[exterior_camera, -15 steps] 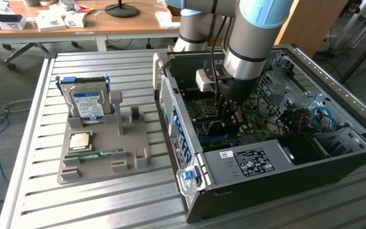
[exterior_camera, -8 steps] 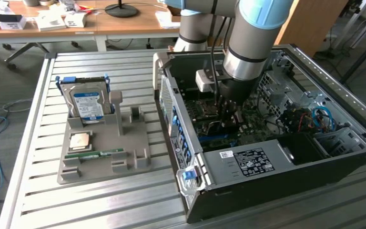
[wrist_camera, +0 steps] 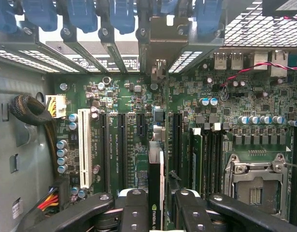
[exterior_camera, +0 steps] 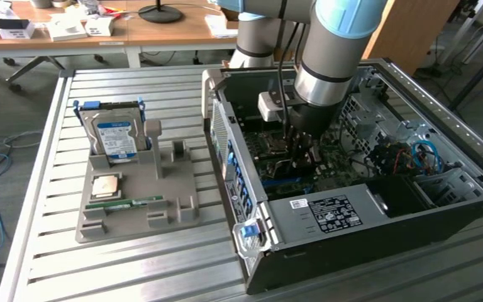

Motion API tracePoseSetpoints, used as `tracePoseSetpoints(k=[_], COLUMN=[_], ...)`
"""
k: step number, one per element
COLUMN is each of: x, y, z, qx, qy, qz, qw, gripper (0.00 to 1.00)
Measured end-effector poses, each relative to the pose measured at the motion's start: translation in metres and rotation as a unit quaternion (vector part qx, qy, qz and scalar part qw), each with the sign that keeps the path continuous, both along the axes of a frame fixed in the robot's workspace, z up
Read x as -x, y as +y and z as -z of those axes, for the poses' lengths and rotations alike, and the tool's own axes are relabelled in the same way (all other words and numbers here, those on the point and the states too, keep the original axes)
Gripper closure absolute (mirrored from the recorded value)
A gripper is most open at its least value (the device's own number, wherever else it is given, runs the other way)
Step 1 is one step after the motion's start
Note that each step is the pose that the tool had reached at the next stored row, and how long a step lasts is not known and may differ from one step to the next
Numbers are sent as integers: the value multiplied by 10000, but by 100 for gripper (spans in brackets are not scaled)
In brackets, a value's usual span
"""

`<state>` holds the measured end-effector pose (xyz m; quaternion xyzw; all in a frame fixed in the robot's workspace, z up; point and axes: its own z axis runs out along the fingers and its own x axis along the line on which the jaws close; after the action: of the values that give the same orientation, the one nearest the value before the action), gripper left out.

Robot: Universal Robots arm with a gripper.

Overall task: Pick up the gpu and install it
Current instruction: 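Insert the gpu into the slot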

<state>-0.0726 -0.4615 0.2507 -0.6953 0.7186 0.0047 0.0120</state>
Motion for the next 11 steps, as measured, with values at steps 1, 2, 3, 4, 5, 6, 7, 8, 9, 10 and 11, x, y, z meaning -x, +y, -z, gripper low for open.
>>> tracePoseSetpoints(k=[1,2,3,4,5,6,7,8,9,10,11], x=[0,0,0,0,0,1,1,1,1,3,5], y=[0,0,0,0,0,0,0,0,0,1,1], z=[0,0,0,0,0,0,0,0,0,1,1], qx=[0,0,0,0,0,0,0,0,0,0,-1], qy=[0,0,0,0,0,0,0,0,0,-1,-1], qz=[0,0,0,0,0,0,0,0,0,1,1], qw=[10000,10000,10000,10000,10000,10000,10000,10000,10000,10000,10000], gripper=[74,74,74,74,74,74,74,74,74,74,74])
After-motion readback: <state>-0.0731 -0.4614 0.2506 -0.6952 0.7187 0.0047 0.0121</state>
